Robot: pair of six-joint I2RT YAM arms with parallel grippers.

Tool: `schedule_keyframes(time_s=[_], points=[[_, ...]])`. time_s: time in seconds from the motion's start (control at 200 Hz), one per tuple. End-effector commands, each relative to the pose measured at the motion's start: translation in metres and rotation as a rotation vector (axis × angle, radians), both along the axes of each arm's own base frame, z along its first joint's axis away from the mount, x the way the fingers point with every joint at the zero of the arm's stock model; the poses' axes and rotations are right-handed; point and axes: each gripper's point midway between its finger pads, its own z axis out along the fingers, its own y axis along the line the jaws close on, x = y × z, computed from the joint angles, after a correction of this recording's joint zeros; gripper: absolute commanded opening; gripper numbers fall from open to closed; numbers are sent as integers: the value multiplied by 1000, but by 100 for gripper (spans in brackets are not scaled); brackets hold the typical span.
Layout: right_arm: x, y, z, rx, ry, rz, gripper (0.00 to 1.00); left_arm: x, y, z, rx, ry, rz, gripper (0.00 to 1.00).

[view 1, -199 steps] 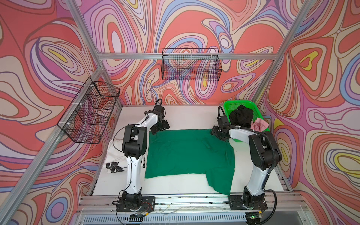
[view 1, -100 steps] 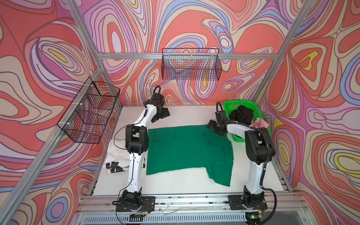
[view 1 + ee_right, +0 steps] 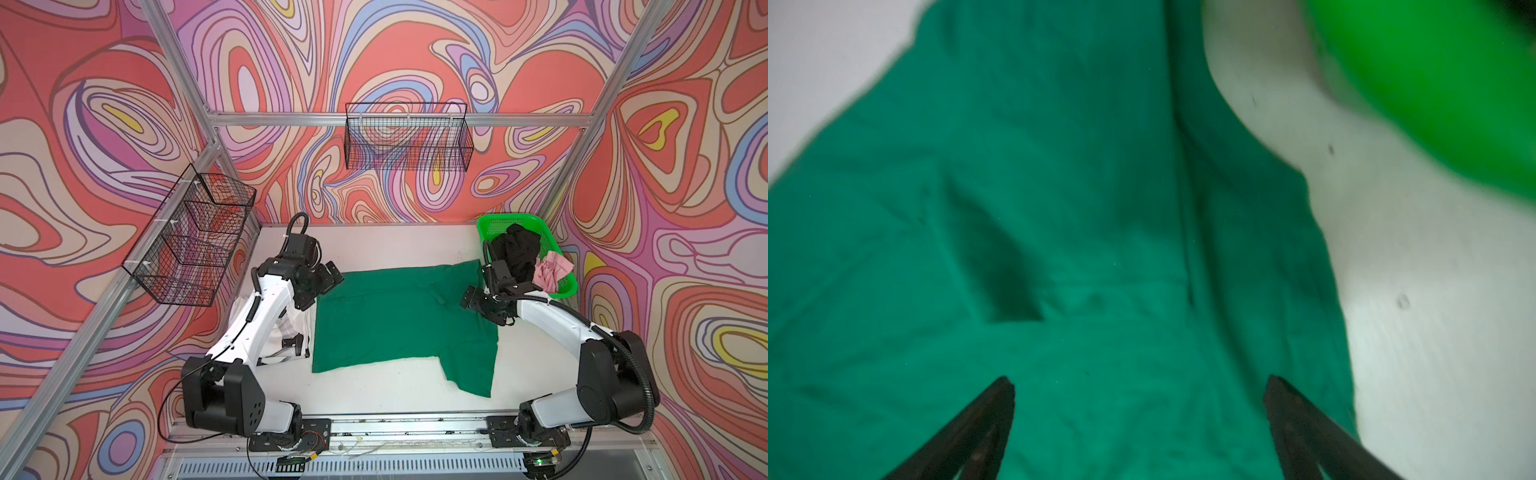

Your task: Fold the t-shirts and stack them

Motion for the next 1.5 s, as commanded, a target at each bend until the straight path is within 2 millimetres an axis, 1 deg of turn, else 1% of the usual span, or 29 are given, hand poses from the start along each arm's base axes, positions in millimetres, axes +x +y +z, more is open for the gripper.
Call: schedule_keyframes(time_s=[0.0, 0.1, 0.13, 0.175, 0.275, 0.376, 0.466, 0.536, 0.726, 0.826, 0.856, 0.936, 1.031, 1.067, 1.192, 1.252, 1.352, 1.387, 1.432, 1.497], points=[[-37, 6, -4, -37, 59, 9, 98, -47, 4, -16, -59, 91, 131, 98], [-54, 11, -6, -44, 80, 16, 98, -80, 11, -27, -57, 121, 189, 98], [-59, 12, -8, -48, 86, 17, 98, -87, 11, -31, -68, 123, 202, 97], [-65, 11, -9, -55, 100, 13, 98, -99, 12, -39, -78, 138, 217, 96], [-74, 7, -10, -69, 116, 10, 98, -126, 18, -64, -56, 205, 248, 93], [-79, 2, -8, -85, 117, 6, 98, -147, 24, -86, -30, 261, 279, 90], [-82, 1, -6, -89, 120, 4, 98, -156, 28, -101, -15, 281, 294, 87], [-84, 2, -5, -75, 122, 0, 98, -157, 32, -109, 9, 286, 297, 84], [-91, 8, -8, -33, 125, -17, 98, -144, 32, -123, 28, 274, 273, 71], [-96, 14, -12, -17, 138, -14, 98, -139, 33, -130, 48, 280, 259, 66], [-96, 15, -13, -17, 139, -11, 98, -137, 33, -132, 53, 280, 255, 63], [-100, 15, -14, -20, 151, -14, 98, -134, 34, -134, 66, 281, 247, 56], [-105, 14, -15, -20, 161, -23, 98, -136, 36, -138, 78, 297, 244, 49], [-108, 13, -17, -20, 166, -29, 98, -136, 35, -139, 76, 296, 240, 46], [-116, 12, -22, -18, 197, -36, 98, -136, 36, -140, 83, 297, 240, 43], [-120, 11, -23, -28, 216, -33, 98, -136, 36, -141, 85, 300, 236, 38], [-125, 7, -21, -44, 238, -41, 98, -140, 38, -142, 100, 316, 230, 38], [-128, 6, -21, -47, 244, -43, 98, -142, 38, -142, 103, 326, 227, 41], [-131, 6, -20, -42, 258, -45, 98, -146, 38, -143, 105, 343, 222, 48], [-138, 9, -21, -28, 286, -41, 98, -153, 39, -144, 110, 371, 213, 53]])
